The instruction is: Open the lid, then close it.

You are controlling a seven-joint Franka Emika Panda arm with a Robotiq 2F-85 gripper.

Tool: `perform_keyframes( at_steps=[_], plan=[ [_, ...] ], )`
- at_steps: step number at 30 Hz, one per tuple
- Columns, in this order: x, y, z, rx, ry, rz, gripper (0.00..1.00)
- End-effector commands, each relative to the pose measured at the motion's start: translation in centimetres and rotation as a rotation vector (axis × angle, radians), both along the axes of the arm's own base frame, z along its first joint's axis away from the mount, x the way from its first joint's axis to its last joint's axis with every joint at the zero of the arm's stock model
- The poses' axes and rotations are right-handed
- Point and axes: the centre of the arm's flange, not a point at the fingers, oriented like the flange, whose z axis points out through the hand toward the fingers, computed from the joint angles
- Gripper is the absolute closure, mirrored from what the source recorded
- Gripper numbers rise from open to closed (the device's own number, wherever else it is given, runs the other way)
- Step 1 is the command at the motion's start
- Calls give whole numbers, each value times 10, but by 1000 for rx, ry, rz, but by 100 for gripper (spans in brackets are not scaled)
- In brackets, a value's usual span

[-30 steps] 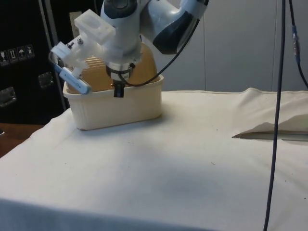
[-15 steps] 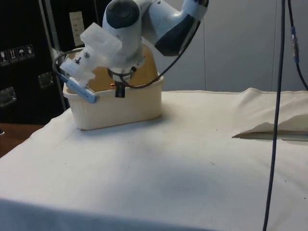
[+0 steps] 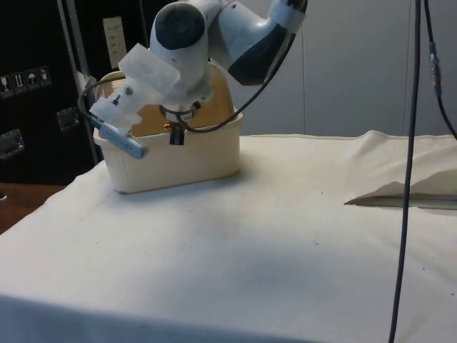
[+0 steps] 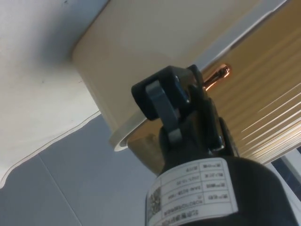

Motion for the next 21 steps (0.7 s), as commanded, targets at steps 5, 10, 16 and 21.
perform_keyframes(
  at_steps=[5, 10, 16, 21],
  plan=[
    [5, 1, -1, -10, -7, 0, 100],
    [8, 0, -1, -12, -5, -8, 100],
    [13, 0, -4, -24, -13, -10, 100],
    [13, 0, -3, -30, -15, -15, 100]
  ],
)
